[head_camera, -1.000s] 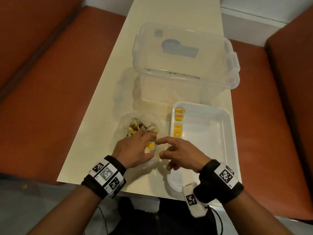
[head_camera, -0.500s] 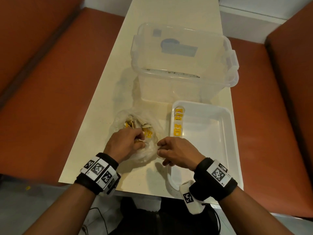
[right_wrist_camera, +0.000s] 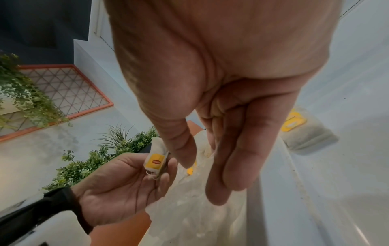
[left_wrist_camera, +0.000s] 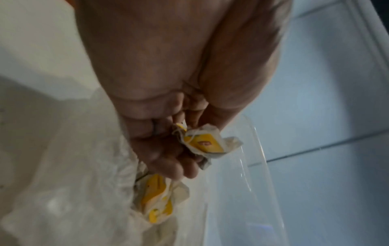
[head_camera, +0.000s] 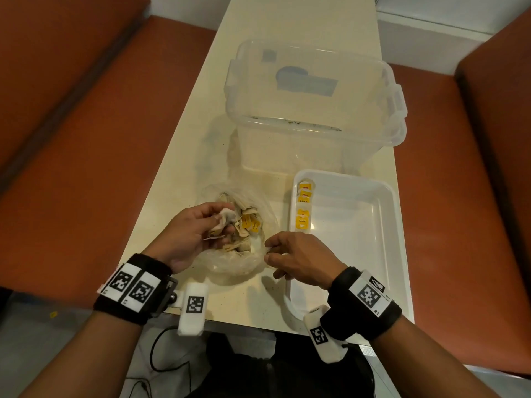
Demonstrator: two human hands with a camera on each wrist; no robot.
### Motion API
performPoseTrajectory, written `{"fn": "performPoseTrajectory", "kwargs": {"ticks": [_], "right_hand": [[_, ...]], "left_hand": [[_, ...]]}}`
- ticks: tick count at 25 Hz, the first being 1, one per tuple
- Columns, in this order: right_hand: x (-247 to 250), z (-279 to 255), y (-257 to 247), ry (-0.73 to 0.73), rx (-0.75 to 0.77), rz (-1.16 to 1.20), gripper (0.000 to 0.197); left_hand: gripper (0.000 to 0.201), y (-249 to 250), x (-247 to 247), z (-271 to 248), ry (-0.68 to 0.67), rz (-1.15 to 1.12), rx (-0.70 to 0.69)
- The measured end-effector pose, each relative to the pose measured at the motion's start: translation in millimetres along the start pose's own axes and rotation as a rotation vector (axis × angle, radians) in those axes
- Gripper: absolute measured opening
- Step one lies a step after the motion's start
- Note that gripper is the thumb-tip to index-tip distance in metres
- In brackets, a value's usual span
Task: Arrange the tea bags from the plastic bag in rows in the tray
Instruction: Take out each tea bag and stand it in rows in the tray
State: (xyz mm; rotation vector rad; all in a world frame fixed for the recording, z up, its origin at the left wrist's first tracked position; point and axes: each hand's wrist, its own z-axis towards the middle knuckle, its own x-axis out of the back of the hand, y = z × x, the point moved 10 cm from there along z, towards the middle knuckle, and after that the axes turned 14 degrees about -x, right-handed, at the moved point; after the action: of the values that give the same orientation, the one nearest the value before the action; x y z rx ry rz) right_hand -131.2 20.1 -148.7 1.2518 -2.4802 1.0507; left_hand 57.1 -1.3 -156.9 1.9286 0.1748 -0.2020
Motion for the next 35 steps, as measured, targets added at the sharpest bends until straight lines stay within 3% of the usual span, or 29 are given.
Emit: {"fn": "performPoseTrajectory", "kwargs": {"ticks": [5, 11, 14, 18, 21, 25, 31, 35], "right_hand": [[1, -1, 2, 0.013, 0.005, -0.001, 0.037], [2, -6, -3, 0.032, 0.053, -0.027, 0.039], [14, -14, -5, 0.088, 0.078, 0.064, 0.032], [26, -29, -10, -0.110, 0.038, 0.714, 0.044], [29, -37, -17, -0.158, 0.093, 0.704, 0.039], [40, -38, -3, -0.081, 0.100, 0.718, 0.012], [50, -41, 9, -0.051, 0.088, 0.756, 0.023], [55, -46, 13, 0.002, 0.094, 0.705, 0.007]], "left_hand": [[0.018, 2, 5, -5, 0.163, -0.377, 0.073], [0.006, 6, -28, -8, 0.004, -0.512, 0.108], [0.024, 13, -48, -12, -0.128, -0.443, 0.084], [0.007, 21, -76, -27, -0.304, -0.136, 0.096], [0.016, 24, -90, -31, -0.396, 0.044, 0.107], [0.016, 28, -91, -27, -0.333, 0.043, 0.097], [0.013, 28, -92, -23, -0.266, 0.001, 0.036], [0.013, 28, -100, -24, -0.288, 0.021, 0.018]]}}
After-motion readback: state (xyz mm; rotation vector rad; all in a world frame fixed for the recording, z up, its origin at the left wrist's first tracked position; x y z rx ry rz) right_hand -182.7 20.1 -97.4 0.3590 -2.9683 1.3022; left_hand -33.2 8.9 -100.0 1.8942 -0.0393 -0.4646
